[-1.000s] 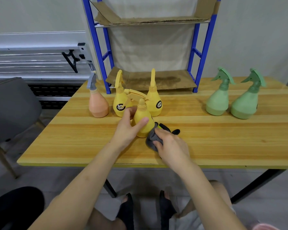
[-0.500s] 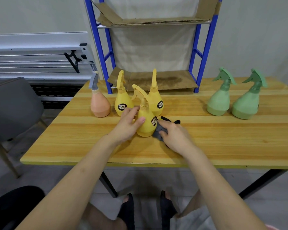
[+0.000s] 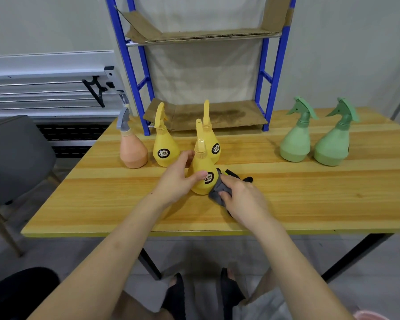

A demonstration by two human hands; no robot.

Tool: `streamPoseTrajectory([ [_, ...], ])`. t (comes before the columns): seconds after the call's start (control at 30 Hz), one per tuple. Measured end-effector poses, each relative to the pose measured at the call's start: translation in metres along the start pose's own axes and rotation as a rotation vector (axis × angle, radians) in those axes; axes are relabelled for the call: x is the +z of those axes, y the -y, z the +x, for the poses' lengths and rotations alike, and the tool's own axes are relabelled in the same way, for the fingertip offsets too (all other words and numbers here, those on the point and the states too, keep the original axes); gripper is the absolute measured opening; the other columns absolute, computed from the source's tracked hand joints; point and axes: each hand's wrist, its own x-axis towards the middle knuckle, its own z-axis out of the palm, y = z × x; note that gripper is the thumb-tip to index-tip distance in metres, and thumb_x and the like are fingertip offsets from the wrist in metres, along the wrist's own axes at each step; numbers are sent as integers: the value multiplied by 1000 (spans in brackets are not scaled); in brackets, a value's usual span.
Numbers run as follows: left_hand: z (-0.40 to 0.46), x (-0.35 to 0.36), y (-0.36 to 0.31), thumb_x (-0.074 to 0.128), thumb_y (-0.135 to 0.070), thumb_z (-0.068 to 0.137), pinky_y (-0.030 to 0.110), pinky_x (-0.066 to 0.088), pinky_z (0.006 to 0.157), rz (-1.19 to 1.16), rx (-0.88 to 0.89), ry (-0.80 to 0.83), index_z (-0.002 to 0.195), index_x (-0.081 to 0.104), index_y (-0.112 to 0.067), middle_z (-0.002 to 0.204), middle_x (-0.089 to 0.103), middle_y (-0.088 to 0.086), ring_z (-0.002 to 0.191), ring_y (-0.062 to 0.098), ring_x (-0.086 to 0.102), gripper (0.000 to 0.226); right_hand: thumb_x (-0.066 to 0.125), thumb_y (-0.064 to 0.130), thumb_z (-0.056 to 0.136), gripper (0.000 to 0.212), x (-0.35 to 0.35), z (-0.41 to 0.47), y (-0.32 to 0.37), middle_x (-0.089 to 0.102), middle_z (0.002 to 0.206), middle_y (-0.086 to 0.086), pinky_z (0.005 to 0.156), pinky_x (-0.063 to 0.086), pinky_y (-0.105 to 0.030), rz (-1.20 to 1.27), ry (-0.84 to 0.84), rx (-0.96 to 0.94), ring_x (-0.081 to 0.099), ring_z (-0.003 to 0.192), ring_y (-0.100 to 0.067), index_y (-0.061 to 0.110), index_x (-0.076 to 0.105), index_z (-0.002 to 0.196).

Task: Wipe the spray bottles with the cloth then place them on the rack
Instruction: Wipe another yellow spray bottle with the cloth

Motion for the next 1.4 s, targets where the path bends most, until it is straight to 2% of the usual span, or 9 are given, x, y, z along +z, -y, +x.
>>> streamPoseTrajectory([
  [0.07, 4, 4, -5, 69, -44, 93, 44, 45, 112, 18, -1, 31, 150, 37, -24, 146, 54, -4, 135, 14, 50, 68, 59, 27, 98, 44, 0, 2, -6, 56, 145, 6, 90, 50, -34, -4, 8, 13, 55, 130, -20, 31, 54, 141],
  [0.13, 8, 11, -7, 66, -47, 95, 46, 44, 113, 49, -14, 46, 152, 32, -27, 149, 51, -1, 137, 16, 47, 69, 59, 32, 100, 53, -3, 3, -12, 38, 161, 1, 112, 39, -37, -16, 48, 34, 33, 149, -21, 30, 46, 151],
  [0.2, 13, 17, -9, 63, -52, 94, 48, 44, 113, 72, -30, 59, 152, 28, -33, 149, 50, 1, 136, 16, 47, 71, 60, 36, 99, 58, -9, 3, -19, 34, 162, -3, 117, 34, -40, -1, 89, 50, 29, 150, -25, 29, 42, 154],
  [0.37, 26, 33, -27, 62, -45, 97, 45, 47, 108, 195, 45, 73, 154, 31, -21, 148, 54, 4, 132, 23, 53, 69, 63, 26, 92, 37, -18, 0, -35, 64, 124, 0, 96, 48, -39, -112, 11, -1, 54, 114, -28, 20, 61, 128],
  [0.6, 46, 63, -51, 61, -38, 100, 42, 45, 107, 237, 89, 26, 153, 34, -14, 147, 46, 6, 130, 25, 50, 64, 59, 7, 87, 19, -31, 9, -58, 65, 94, -7, 72, 46, -37, -24, -107, 86, 59, 88, -33, 15, 67, 102],
  [0.73, 68, 82, -64, 61, -35, 100, 39, 39, 114, 240, 85, 14, 153, 35, -13, 151, 44, 7, 138, 24, 44, 63, 61, 8, 91, 29, -47, 8, -71, 67, 98, -7, 69, 39, -30, 30, -208, 136, 61, 90, -29, 17, 69, 117],
  [0.97, 111, 103, -73, 61, -40, 99, 45, 38, 116, 333, 22, -30, 153, 38, -11, 147, 51, 12, 138, 31, 45, 66, 65, 11, 93, 34, -73, 11, -89, 69, 105, 0, 81, 46, -27, 154, -338, 156, 61, 96, -19, 20, 68, 125],
  [1.23, 134, 107, -85, 65, -34, 98, 43, 41, 115, 274, -33, -42, 151, 42, -10, 146, 54, 12, 136, 30, 49, 63, 61, 15, 95, 21, -90, 15, -104, 67, 95, 5, 75, 51, -33, 186, -373, 173, 61, 89, -16, 25, 70, 111],
  [1.4, 116, 112, -86, 67, -33, 97, 42, 45, 111, 121, -64, -209, 150, 44, -10, 143, 51, 13, 130, 28, 55, 63, 62, 12, 96, 30, -106, 6, -112, 63, 103, 10, 78, 39, -19, 225, -477, 165, 55, 93, -7, 22, 69, 123],
])
